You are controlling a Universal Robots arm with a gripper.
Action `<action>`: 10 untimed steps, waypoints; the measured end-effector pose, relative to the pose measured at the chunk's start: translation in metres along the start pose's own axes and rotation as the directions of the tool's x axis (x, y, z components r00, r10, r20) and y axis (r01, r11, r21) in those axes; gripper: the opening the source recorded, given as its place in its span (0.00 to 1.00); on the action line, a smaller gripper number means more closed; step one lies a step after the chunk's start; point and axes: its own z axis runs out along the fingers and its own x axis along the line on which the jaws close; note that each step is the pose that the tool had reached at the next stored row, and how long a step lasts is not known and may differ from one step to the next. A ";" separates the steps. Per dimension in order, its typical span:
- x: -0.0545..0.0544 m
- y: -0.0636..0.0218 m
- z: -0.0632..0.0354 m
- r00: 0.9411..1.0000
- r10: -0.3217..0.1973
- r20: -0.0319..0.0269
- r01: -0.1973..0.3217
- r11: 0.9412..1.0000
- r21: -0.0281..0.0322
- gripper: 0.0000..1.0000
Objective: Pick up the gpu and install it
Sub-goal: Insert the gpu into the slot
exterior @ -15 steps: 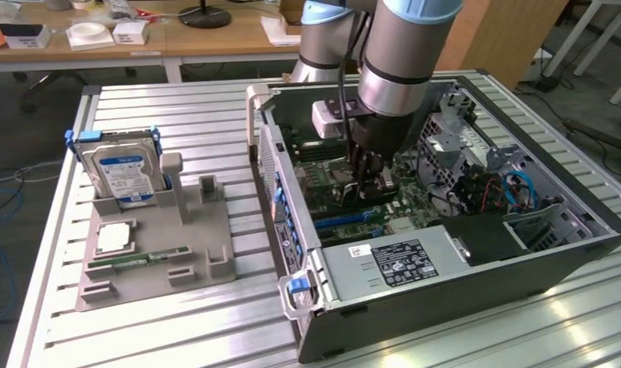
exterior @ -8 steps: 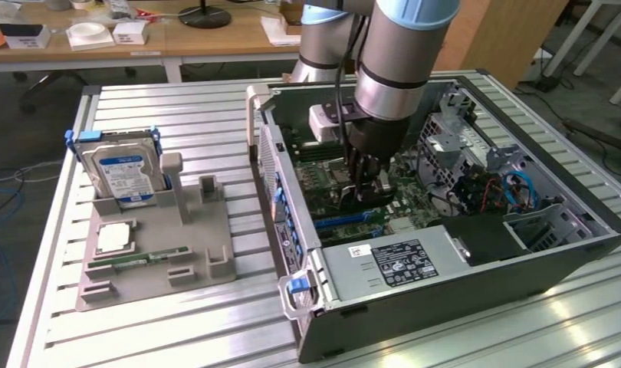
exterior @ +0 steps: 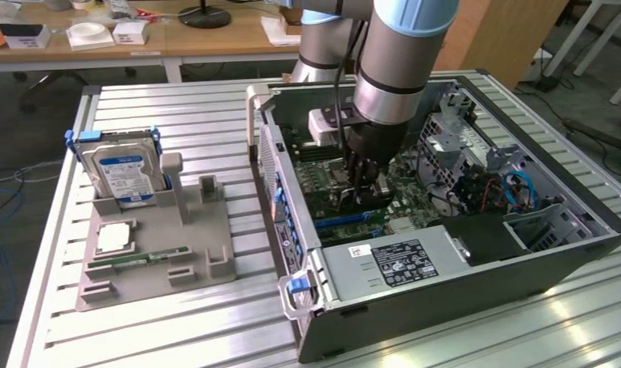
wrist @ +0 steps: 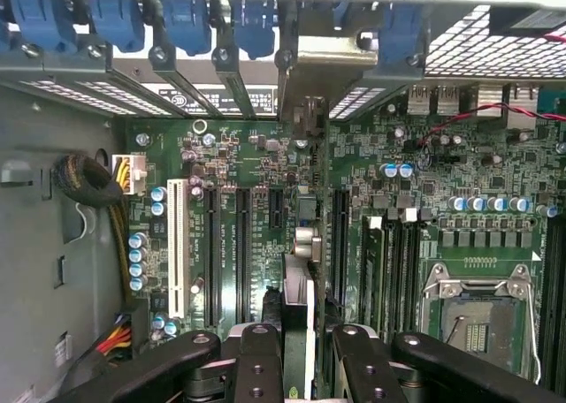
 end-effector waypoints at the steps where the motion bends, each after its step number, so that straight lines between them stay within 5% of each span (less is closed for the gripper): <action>1: 0.000 0.0000 0.0008 1.000 0.000 0.000 0.000 1.000 0.000 0.27; 10: 0.000 0.0007 0.0064 1.000 0.000 0.000 0.000 1.000 0.000 0.27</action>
